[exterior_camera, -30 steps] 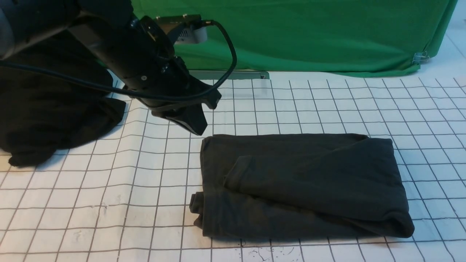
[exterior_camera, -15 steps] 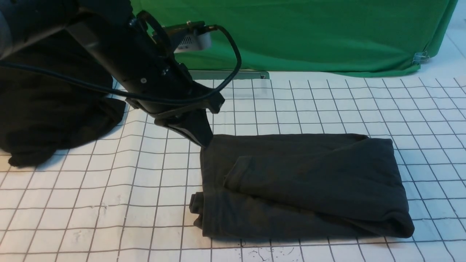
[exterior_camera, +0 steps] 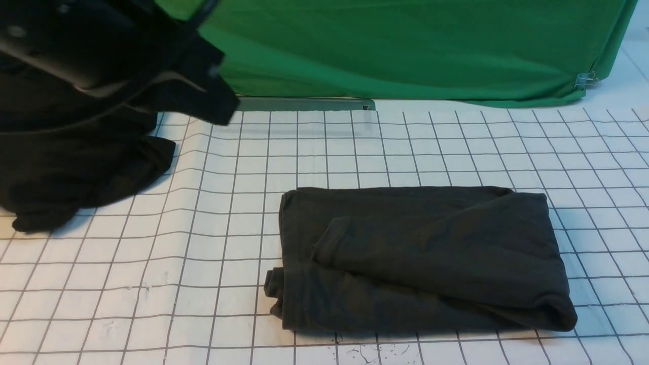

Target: Fold a long-sleeved shirt over a white checkered tablecloth.

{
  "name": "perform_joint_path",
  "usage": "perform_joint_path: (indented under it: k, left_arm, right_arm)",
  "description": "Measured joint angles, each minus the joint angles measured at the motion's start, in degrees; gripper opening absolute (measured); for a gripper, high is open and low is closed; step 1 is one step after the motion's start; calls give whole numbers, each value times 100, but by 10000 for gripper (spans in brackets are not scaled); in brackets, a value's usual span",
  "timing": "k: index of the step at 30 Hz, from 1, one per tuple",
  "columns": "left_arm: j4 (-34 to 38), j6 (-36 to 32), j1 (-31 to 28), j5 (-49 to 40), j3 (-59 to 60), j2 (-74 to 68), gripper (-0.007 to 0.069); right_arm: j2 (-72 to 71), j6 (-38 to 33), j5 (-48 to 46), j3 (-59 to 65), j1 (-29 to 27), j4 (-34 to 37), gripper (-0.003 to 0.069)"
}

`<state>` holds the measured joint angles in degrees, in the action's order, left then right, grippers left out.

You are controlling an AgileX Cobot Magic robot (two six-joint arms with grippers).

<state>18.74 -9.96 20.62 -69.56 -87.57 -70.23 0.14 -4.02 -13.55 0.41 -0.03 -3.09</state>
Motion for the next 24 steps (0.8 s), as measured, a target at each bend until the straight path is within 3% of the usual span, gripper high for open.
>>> perform_joint_path:
  k: [8,12,17,18,20,24]
  left_arm:
    - [-192,260,0,47,856,1945,3]
    - [-186,266,0,585,1851,2891,3]
    - [-192,270,0,2703,3786,4309,3]
    - [-192,270,0,2797,3860,4350,3]
    - [-192,228,0,3996,4755,4801,3]
    - [-197,210,0,5285,5464,5127,3]
  right_arm:
    - [0,0,0,0,0,10,195]
    - [0,0,0,0,0,10,201]
    - [0,0,11,0,0,10,218]
    - [0,0,17,0,0,10,219]
    - [0,0,31,0,0,10,228]
    - [0,0,38,0,0,10,235]
